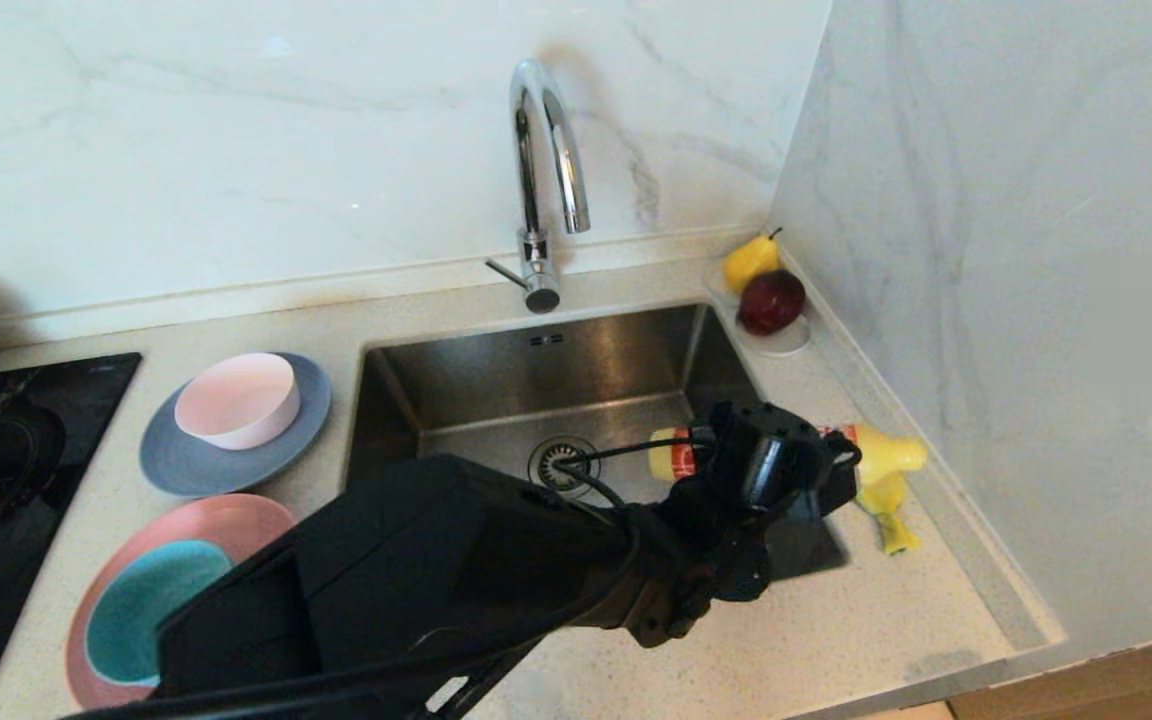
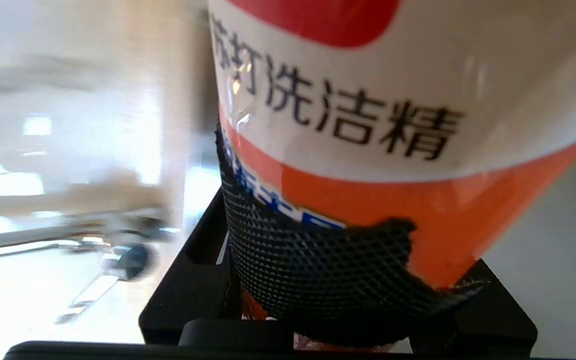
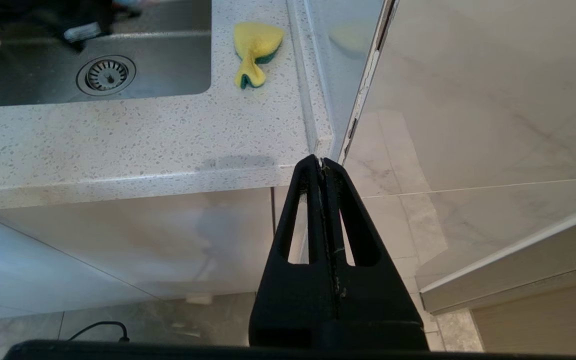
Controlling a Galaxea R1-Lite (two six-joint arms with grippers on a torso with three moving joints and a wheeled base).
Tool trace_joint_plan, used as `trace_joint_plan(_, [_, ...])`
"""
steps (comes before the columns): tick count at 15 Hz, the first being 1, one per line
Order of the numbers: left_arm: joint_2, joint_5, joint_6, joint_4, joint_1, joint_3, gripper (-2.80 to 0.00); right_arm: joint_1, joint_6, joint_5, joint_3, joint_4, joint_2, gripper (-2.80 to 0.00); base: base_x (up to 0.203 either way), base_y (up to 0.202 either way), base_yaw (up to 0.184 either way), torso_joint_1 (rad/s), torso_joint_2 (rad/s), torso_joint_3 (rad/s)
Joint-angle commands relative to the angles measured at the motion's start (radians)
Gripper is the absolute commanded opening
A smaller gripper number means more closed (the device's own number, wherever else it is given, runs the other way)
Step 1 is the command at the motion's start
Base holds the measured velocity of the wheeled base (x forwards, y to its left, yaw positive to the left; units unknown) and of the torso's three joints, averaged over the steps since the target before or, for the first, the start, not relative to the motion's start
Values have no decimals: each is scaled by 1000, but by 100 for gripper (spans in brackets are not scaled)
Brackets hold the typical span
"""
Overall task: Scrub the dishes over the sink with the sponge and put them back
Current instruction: Squeeze it onto the sponge
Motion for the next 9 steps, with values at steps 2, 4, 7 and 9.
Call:
trace_joint_plan(2, [82,20,66,-39,1,-63,-280,1,0,0,0,0,-1,-280,0,0,0,0,0,0])
trace_joint_plan(4, [87,38,92,-44,2,-60,-280,1,0,0,0,0,0,-280,0,0,0,0,0,0])
trace_joint_plan(7, [90,41,171,-100,8,-58,-280,1,0,0,0,0,-2,-280,0,0,0,0,0,0])
trace_joint_plan(9, [101,44,222,-171,13,-48,-280,1,0,0,0,0,0,-280,0,0,0,0,0,0])
